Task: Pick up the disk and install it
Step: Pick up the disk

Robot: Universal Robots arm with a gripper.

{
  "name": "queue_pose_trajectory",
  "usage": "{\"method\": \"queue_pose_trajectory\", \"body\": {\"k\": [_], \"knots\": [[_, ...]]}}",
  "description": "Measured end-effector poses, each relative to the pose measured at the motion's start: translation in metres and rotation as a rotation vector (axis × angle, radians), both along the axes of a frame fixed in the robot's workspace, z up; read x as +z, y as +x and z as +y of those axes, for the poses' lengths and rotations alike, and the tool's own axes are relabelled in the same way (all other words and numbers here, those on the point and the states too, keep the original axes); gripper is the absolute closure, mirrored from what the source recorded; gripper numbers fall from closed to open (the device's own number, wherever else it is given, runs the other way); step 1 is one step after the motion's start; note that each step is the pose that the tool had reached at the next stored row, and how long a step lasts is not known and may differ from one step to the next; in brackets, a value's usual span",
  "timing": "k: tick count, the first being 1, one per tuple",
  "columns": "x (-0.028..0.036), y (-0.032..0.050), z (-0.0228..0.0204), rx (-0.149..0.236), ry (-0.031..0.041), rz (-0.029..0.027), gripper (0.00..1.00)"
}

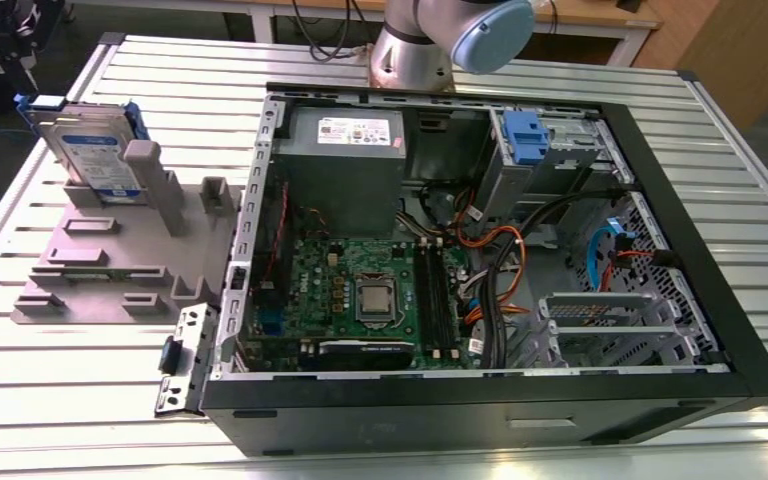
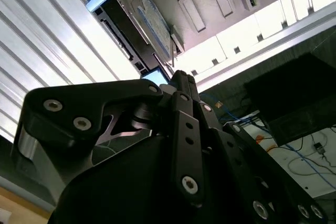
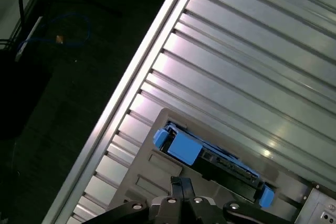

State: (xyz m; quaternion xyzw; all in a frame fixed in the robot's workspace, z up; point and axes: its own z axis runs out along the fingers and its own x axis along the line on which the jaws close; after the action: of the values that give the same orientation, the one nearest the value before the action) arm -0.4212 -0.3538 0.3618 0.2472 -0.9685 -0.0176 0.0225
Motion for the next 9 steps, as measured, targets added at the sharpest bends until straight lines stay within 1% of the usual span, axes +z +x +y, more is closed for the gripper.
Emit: {"method": "queue_pose_trajectory", "body": {"k": [9], "knots": [[0.0000, -0.0002, 0.0000, 0.113, 0.0000, 0.0000, 0.89]]}}
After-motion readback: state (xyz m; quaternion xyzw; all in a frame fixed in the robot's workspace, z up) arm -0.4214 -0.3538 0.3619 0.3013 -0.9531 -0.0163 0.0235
